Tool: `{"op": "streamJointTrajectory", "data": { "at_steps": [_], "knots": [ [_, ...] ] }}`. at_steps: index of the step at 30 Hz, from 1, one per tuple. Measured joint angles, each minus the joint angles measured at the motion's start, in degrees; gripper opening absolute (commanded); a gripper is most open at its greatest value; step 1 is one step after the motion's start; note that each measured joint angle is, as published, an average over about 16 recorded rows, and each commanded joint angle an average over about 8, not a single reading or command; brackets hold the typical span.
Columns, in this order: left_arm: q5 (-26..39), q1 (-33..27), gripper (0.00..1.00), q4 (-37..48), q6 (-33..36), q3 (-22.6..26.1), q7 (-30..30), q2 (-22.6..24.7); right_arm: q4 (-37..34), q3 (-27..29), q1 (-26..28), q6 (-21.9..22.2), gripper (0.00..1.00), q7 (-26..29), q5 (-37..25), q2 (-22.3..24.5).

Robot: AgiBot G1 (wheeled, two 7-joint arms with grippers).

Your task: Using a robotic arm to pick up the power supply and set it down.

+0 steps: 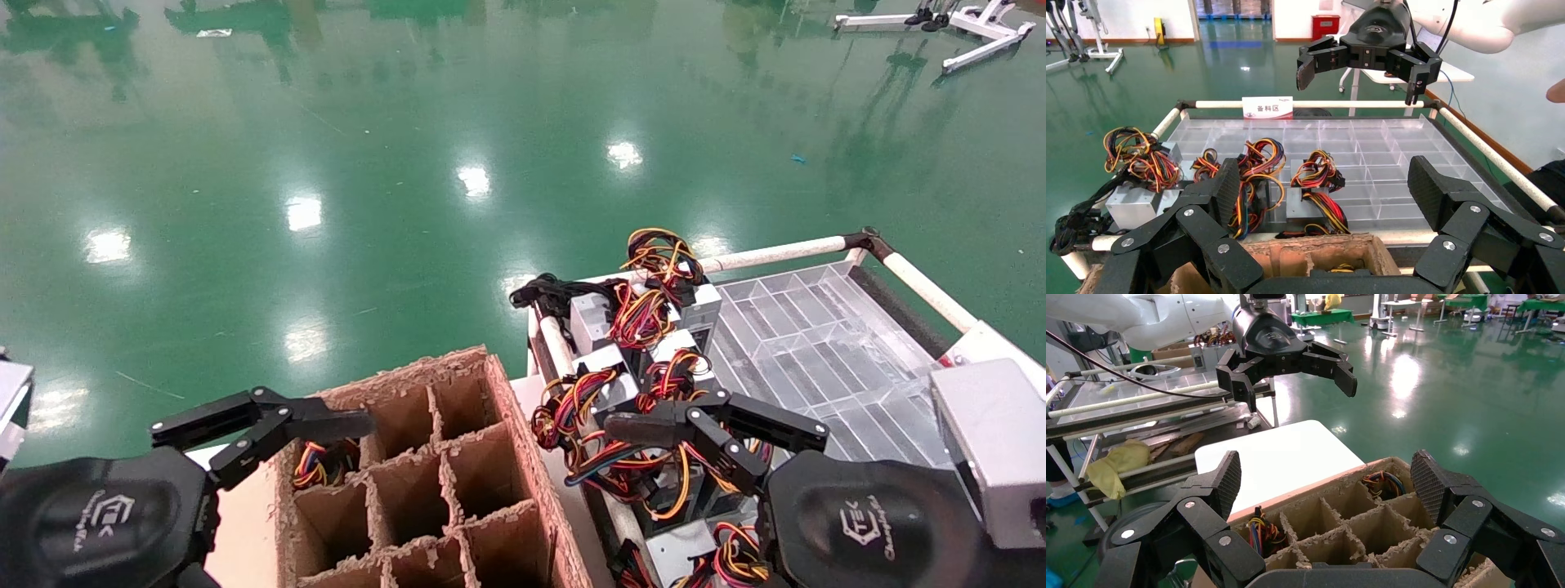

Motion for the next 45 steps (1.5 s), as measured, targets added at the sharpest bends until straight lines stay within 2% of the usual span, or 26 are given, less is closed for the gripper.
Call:
{"op": "streamJointTrajectory", "data": {
  "at_steps": [1,2,4,6,7,20,27,31,36,45],
  "knots": [
    [0.0,0.0,0.49,0.0,0.0,0.0,0.0,0.0,0.0,0.0,0.0,0.0,1.0,0.0,0.0,0.0],
    [0.0,0.0,0.41,0.0,0.0,0.0,0.0,0.0,0.0,0.0,0.0,0.0,1.0,0.0,0.0,0.0],
    [0.0,0.0,0.31,0.0,0.0,0.0,0.0,0.0,0.0,0.0,0.0,0.0,1.0,0.0,0.0,0.0],
    [0.0,0.0,0.06,0.0,0.0,0.0,0.0,0.0,0.0,0.0,0.0,0.0,1.0,0.0,0.0,0.0],
    [0.0,0.0,0.0,0.0,0.0,0.0,0.0,0.0,0.0,0.0,0.0,0.0,1.0,0.0,0.0,0.0],
    [0.0,0.0,0.0,0.0,0.0,0.0,0.0,0.0,-0.1,-0.1,0.0,0.1,1.0,0.0,-0.2,-0.1],
    [0.0,0.0,0.0,0.0,0.0,0.0,0.0,0.0,-1.5,-1.9,1.6,1.3,1.0,-0.8,-3.3,-3.1],
    [0.0,0.0,0.0,0.0,0.0,0.0,0.0,0.0,-3.9,-4.4,4.4,2.0,1.0,-2.1,-7.4,-7.2],
    [0.0,0.0,0.0,0.0,0.0,0.0,0.0,0.0,-9.2,-8.6,9.6,3.0,1.0,-5.3,-14.4,-14.6],
    [0.0,0.0,0.0,0.0,0.0,0.0,0.0,0.0,-22.3,-16.0,19.7,6.7,1.0,-16.3,-28.0,-29.8]
  ]
}}
